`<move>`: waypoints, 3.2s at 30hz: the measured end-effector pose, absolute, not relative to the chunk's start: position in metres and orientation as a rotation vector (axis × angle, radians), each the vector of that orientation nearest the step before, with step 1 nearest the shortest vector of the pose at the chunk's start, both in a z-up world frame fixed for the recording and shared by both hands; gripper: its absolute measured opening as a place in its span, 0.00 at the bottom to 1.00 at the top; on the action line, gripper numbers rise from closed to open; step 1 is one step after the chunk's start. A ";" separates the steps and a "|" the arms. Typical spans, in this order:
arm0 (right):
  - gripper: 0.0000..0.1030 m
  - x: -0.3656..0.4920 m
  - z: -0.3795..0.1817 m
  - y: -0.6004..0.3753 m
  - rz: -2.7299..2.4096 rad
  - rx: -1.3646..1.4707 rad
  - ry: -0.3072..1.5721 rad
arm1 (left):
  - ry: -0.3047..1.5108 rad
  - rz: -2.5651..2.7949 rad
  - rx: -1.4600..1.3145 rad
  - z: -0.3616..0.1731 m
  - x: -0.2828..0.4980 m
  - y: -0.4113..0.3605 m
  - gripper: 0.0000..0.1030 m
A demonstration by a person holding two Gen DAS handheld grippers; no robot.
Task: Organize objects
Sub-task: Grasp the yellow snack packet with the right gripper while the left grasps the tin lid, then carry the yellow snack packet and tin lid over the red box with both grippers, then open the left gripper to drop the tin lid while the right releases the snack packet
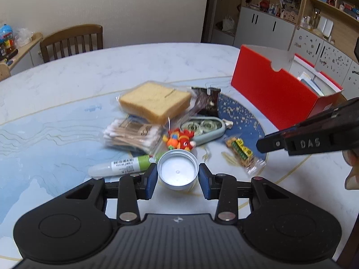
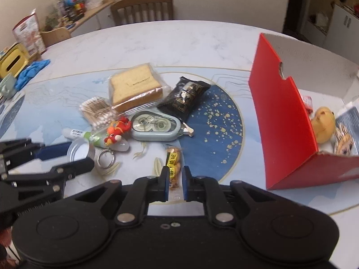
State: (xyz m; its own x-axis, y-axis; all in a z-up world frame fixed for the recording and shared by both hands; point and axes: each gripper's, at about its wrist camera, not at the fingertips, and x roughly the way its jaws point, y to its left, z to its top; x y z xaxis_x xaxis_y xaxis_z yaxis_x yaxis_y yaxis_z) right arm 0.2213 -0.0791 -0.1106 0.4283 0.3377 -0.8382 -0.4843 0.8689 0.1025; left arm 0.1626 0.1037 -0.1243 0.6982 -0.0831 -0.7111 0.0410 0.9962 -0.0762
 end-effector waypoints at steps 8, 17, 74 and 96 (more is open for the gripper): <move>0.20 0.227 -0.119 -0.070 0.559 -0.202 1.019 | 0.812 -0.036 -0.082 -0.125 0.156 0.104 0.37; 0.27 0.235 -0.137 -0.052 0.564 -0.264 1.048 | 0.823 -0.019 -0.107 -0.128 0.146 0.112 0.37; 0.16 0.309 -0.035 -0.286 0.402 -0.033 0.846 | 0.730 -0.348 0.142 -0.044 0.280 -0.105 0.37; 0.16 0.357 -0.096 -0.298 0.519 -0.163 1.041 | 1.048 -0.213 0.255 -0.103 0.394 -0.162 0.37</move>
